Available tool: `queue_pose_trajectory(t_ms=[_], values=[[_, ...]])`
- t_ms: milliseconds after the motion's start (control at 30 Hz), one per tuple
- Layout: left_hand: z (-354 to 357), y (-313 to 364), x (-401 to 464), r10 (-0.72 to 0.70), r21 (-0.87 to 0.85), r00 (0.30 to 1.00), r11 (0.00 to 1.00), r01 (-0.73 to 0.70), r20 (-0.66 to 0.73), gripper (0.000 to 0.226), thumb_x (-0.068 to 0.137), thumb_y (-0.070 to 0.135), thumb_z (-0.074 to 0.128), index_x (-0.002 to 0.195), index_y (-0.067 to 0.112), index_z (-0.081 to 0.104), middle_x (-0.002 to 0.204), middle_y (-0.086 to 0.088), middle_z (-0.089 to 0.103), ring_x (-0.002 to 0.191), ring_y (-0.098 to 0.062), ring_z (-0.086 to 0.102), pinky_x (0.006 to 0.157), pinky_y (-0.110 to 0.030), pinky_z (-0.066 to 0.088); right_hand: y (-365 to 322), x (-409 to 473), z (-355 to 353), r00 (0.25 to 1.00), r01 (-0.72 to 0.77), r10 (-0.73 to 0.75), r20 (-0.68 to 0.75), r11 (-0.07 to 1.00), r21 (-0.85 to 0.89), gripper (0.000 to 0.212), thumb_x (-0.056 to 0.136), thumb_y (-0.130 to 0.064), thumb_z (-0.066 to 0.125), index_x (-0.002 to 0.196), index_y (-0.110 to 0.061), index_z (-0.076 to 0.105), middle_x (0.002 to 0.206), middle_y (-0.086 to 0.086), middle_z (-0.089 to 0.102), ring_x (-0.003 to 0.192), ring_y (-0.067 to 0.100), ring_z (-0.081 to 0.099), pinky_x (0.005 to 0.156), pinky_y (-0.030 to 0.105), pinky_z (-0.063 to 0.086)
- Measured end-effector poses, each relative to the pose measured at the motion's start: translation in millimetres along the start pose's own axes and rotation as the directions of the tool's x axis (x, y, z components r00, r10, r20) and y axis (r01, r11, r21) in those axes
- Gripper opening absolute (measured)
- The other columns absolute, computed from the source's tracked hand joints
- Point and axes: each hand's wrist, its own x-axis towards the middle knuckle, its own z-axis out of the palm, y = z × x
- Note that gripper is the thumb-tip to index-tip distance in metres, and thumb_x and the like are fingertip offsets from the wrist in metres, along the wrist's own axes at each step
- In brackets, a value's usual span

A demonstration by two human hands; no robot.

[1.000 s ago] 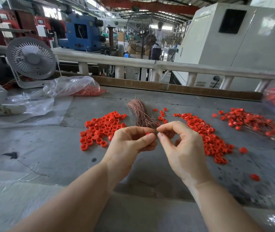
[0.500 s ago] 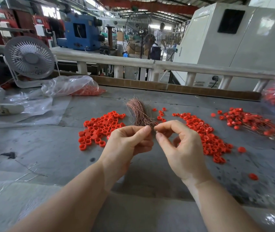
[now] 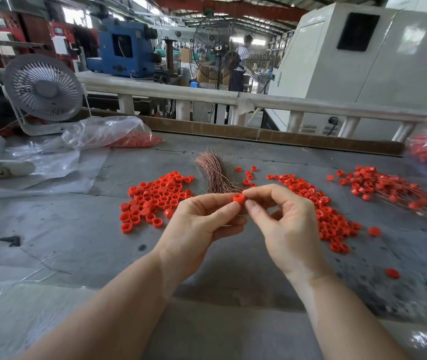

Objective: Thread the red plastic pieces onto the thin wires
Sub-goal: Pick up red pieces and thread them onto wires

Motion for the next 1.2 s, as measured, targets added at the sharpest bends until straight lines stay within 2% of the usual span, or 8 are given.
queue_pose_trajectory(t_ms=[133,433,733,933,1033,1200], values=[[0.6,0.8,-0.8,0.002,0.025,1.0,1.0,-0.002,-0.006,0.024,0.069,0.017,0.063,0.089,0.007,0.072,0.077,-0.008,0.071,0.063,-0.011,0.065,0.059,-0.02,0.054,-2.2,-0.3,-0.1,1.0,0.01,-0.01,-0.002,1.0,0.015,0.024,0.081,0.001,0.067,0.08,-0.023,0.068,0.071,-0.013,0.067,0.067,-0.003,0.061,0.06,0.006,0.039],[0.0,1.0,-1.8,0.005,0.028,1.0,1.0,-0.006,0.019,0.02,0.069,0.021,0.063,0.082,0.011,0.075,0.076,-0.008,0.07,0.061,-0.012,0.064,0.058,-0.021,0.054,-2.5,-1.0,0.3,1.0,0.019,-0.019,-0.004,0.999,0.05,0.017,0.081,0.001,0.066,0.083,-0.016,0.07,0.072,-0.012,0.068,0.066,-0.004,0.062,0.06,0.004,0.039],[0.4,1.5,-2.3,0.006,0.051,0.999,0.999,-0.008,0.039,0.019,0.072,0.026,0.061,0.077,0.015,0.076,0.072,-0.002,0.07,0.062,-0.009,0.064,0.057,-0.02,0.053,-2.6,-2.0,1.1,0.999,0.032,-0.032,0.044,0.999,0.006,0.015,0.082,-0.005,0.068,0.091,-0.017,0.069,0.082,-0.006,0.065,0.073,-0.001,0.057,0.064,0.005,0.038],[0.0,-0.4,-1.8,0.165,0.164,0.984,0.975,-0.152,-0.065,0.02,0.069,0.022,0.066,0.087,0.018,0.072,0.078,-0.003,0.073,0.069,-0.011,0.068,0.059,-0.019,0.053,1.0,-1.7,1.1,0.998,0.046,-0.044,0.045,0.998,-0.037,0.007,0.082,-0.007,0.068,0.085,-0.013,0.07,0.078,-0.004,0.066,0.071,-0.007,0.056,0.064,0.003,0.036],[0.2,-0.6,-2.2,0.225,0.236,0.971,0.951,-0.201,-0.076,0.012,0.075,0.013,0.066,0.084,0.016,0.072,0.073,-0.003,0.072,0.067,-0.009,0.067,0.06,-0.017,0.052,3.0,-2.5,1.9,0.998,0.05,-0.048,0.049,0.998,-0.04,0.003,0.081,-0.014,0.066,0.082,-0.014,0.069,0.076,-0.004,0.065,0.071,-0.006,0.056,0.063,0.004,0.037],[0.0,-0.7,-2.9,0.291,0.297,0.954,0.92,-0.257,-0.075,0.014,0.079,0.002,0.065,0.077,0.014,0.071,0.066,-0.001,0.07,0.063,-0.007,0.066,0.06,-0.015,0.052,4.3,-2.5,3.0,0.998,0.037,-0.034,0.058,0.998,-0.053,0.005,0.079,-0.02,0.063,0.079,-0.017,0.067,0.074,-0.004,0.065,0.069,0.001,0.056,0.062,0.007,0.039]])
